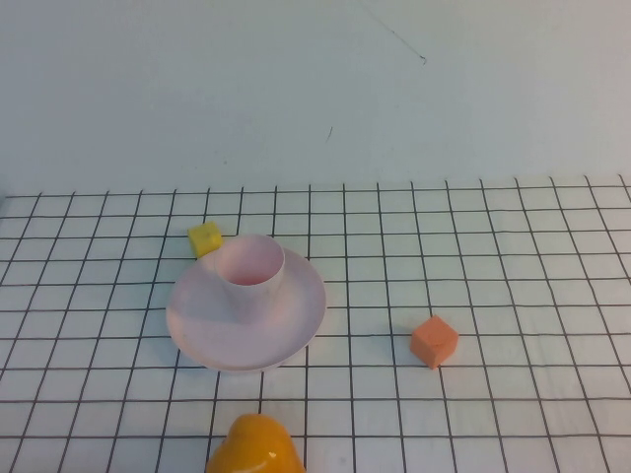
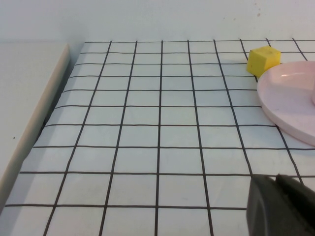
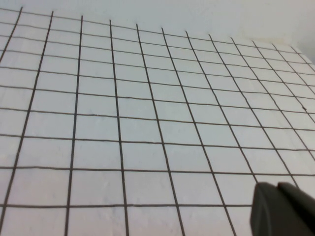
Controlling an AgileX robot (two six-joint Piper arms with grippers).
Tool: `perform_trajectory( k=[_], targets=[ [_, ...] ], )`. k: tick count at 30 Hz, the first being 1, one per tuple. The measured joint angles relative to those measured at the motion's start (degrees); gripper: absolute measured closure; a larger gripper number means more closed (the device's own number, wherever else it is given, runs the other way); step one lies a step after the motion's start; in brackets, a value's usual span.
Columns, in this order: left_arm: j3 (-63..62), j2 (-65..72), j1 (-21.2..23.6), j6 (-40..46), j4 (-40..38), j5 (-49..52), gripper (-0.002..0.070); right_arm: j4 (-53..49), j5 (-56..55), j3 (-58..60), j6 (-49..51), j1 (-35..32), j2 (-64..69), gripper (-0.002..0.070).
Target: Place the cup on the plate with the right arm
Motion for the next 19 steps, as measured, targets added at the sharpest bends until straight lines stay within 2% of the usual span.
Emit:
perform_trajectory(
  k=[19],
  targets=[
    [0.0, 0.0, 0.0, 0.0, 0.0, 0.0, 0.0678, 0.0, 0.0, 0.0, 0.5, 1.8, 0.0, 0.0678]
  ],
)
